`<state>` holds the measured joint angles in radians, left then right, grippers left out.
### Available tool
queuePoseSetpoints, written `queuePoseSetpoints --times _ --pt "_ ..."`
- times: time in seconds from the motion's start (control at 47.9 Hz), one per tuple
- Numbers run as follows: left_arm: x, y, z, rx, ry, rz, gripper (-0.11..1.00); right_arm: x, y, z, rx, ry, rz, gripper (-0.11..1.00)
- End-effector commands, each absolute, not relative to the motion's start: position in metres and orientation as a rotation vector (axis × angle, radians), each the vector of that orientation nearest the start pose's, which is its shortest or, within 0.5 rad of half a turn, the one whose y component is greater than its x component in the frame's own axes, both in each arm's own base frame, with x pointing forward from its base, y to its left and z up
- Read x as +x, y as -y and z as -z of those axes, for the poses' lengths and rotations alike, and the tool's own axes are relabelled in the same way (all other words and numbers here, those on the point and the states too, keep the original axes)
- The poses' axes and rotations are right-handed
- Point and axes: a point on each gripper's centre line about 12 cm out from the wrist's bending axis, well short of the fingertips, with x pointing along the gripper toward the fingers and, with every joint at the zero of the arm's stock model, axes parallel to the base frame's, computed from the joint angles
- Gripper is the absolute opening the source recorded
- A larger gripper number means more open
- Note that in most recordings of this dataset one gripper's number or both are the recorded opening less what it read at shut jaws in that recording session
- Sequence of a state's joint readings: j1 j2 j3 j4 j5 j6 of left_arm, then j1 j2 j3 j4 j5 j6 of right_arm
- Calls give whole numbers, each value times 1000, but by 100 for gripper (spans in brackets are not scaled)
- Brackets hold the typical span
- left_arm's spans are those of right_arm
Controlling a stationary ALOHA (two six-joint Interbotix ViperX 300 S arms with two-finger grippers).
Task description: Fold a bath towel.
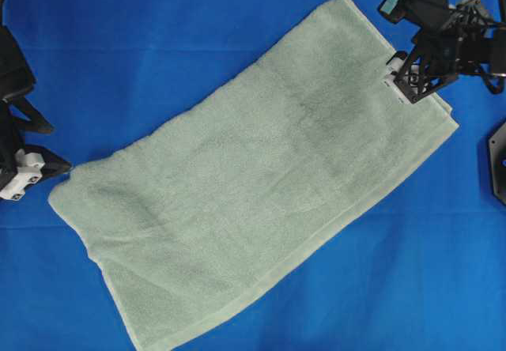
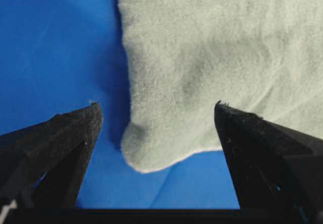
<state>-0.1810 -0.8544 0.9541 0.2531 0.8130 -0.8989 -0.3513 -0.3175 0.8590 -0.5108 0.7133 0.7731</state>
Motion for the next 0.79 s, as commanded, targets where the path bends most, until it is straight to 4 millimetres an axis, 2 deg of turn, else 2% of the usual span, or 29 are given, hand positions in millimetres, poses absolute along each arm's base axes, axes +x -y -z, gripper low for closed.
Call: queuePoseSetpoints --times 0.0,0.25,0.376,0.584,0.647,0.772 --pt "190 12 -251 -511 -820 -313 86 230 132 -156 351 -1101 819 66" --pt "196 14 -251 -514 -796 -290 86 224 150 -105 442 -1081 785 66" --pt "198 15 -251 -516 -796 -288 86 221 153 -91 451 -1105 781 66" --pt "198 15 -251 -515 -796 -288 86 215 149 -82 467 -1135 784 62" --pt "198 15 -251 -519 -795 -288 86 213 147 -82 481 -1135 791 54" --pt "198 15 -251 -522 -796 -288 86 213 142 -81 502 -1135 787 21"
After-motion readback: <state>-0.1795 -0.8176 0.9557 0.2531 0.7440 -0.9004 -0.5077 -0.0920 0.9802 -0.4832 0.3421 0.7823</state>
